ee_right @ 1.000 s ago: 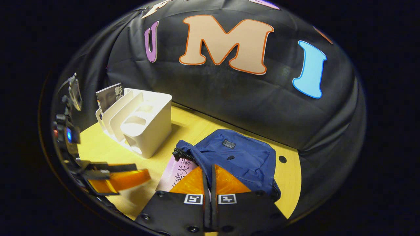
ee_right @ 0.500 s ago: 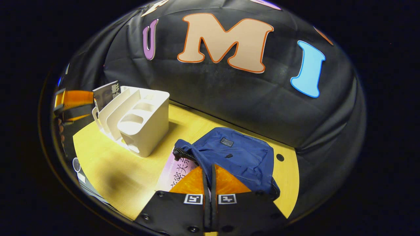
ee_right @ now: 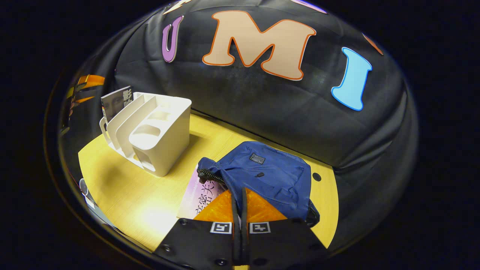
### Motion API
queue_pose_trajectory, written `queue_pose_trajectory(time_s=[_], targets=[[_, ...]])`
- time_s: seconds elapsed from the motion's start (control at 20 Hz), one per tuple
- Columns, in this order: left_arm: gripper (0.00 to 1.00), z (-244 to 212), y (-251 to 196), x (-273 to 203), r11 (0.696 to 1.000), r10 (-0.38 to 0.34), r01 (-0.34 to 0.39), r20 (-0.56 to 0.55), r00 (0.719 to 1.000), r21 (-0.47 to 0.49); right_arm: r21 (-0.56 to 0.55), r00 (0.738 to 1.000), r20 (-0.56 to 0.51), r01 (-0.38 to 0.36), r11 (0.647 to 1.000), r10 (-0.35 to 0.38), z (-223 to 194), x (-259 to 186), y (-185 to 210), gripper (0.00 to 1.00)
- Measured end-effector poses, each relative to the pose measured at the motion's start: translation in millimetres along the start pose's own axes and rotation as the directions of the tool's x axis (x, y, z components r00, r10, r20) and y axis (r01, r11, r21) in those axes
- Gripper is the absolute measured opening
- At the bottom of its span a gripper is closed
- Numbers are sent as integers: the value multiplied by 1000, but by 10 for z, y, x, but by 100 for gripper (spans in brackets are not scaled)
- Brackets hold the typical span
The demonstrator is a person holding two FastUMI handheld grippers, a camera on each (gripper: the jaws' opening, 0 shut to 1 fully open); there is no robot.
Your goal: Open the schoolbag, grab two books from the bookshelf and put them into the schoolbag.
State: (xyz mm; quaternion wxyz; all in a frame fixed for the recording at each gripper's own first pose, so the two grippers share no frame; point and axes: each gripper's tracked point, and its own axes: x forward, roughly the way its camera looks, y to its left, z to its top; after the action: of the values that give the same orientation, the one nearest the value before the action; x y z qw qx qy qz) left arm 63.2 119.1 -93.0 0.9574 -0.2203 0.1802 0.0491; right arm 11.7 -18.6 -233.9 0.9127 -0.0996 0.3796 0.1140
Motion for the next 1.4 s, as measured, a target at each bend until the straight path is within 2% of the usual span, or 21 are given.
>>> queue_pose_trajectory(time_s=[0.1,0.3,0.4,0.45,0.5,0.6,0.75,0.85,0.9,1.05,1.1,1.15,1.2,1.3,1.4], targets=[[94,54,148,150,998,26,-25,-22,999,52,2,1000,-7,12,1000,-12,-14,-9,5,3],[95,-28,415,605,991,57,-39,-146,988,124,8,999,-20,31,999,-31,-45,-20,2,2],[95,-129,542,841,980,87,-43,-221,971,194,13,999,-28,40,999,-40,-77,-36,0,3],[92,-209,529,912,974,85,-26,-255,963,227,16,999,-34,42,999,-42,-95,-36,3,3],[95,-299,493,969,969,75,-2,-292,953,245,18,998,-39,44,999,-43,-118,-42,4,3],[95,-435,523,1059,962,70,31,-358,931,271,15,998,-45,44,999,-44,-149,-46,19,3],[95,-538,639,1187,942,134,10,-406,904,334,9,998,-50,48,999,-47,-174,-58,30,3],[90,-624,729,1185,927,174,7,-447,878,374,4,997,-54,48,999,-48,-196,-63,37,3],[84,-671,787,1192,921,194,3,-467,863,388,2,997,-57,47,999,-47,-204,-68,35,3],[76,-755,863,1157,922,231,-14,-520,822,388,-3,997,-60,45,999,-45,-218,-66,46,3],[64,-756,885,1153,926,233,-23,-523,820,377,-3,997,-61,43,999,-43,-217,-48,35,4],[51,-760,853,1160,935,223,-35,-509,832,352,-3,997,-61,42,999,-42,-206,-25,28,3],[38,-806,906,1135,937,229,-43,-520,823,346,-3,997,-61,41,999,-41,-211,-16,31,3],[37,-829,884,1037,942,236,-56,-536,810,330,-5,997,-60,38,999,-38,-206,-22,57,3],[36,-778,901,973,943,250,-79,-528,811,324,-9,998,-57,36,999,-37,-210,-33,72,5]])
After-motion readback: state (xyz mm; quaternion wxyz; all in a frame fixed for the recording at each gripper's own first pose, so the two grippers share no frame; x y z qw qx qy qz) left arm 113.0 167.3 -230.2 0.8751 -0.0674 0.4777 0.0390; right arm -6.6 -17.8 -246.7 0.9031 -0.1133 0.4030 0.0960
